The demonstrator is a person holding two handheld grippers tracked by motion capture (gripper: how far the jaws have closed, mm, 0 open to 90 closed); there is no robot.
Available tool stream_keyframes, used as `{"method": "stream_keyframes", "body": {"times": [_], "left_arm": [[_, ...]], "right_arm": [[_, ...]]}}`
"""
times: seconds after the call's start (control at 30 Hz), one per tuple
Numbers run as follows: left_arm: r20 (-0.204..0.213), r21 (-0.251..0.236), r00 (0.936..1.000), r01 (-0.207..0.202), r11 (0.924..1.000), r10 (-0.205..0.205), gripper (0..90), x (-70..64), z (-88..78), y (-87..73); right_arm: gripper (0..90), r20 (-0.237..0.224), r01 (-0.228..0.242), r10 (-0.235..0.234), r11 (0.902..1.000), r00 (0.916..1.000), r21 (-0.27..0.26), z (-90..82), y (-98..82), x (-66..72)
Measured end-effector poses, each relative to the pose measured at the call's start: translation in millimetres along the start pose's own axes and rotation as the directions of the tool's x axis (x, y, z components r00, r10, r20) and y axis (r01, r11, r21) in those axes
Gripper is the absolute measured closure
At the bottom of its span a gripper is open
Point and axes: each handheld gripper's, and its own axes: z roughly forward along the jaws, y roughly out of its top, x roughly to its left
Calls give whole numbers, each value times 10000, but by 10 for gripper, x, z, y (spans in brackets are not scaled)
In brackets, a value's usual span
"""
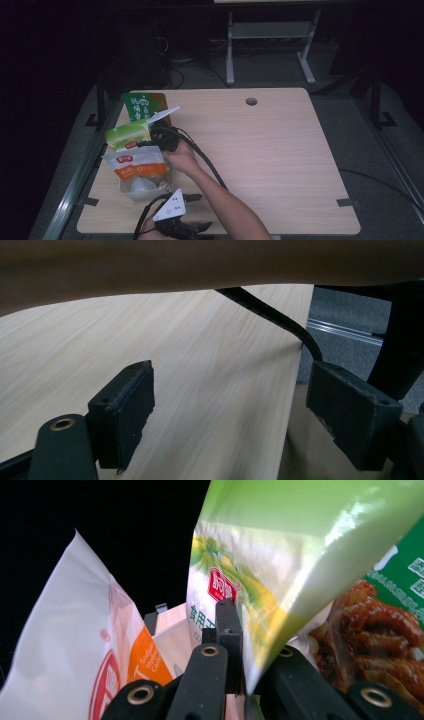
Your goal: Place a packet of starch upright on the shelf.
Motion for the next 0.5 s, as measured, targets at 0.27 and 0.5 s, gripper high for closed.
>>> {"method": "stream_keyframes", "body": {"times": [0.27, 0.5], "left_arm": [[-44, 12, 10000, 25, 10000, -25, 191, 1, 3, -1], [-63, 95, 10000, 47, 9999, -46, 191, 11, 6, -5]], "right_arm": [[900, 108, 2, -5, 9998, 9999, 217, -68, -83, -29], [900, 194, 11, -19, 9991, 9998, 421, -104, -156, -76]]}}
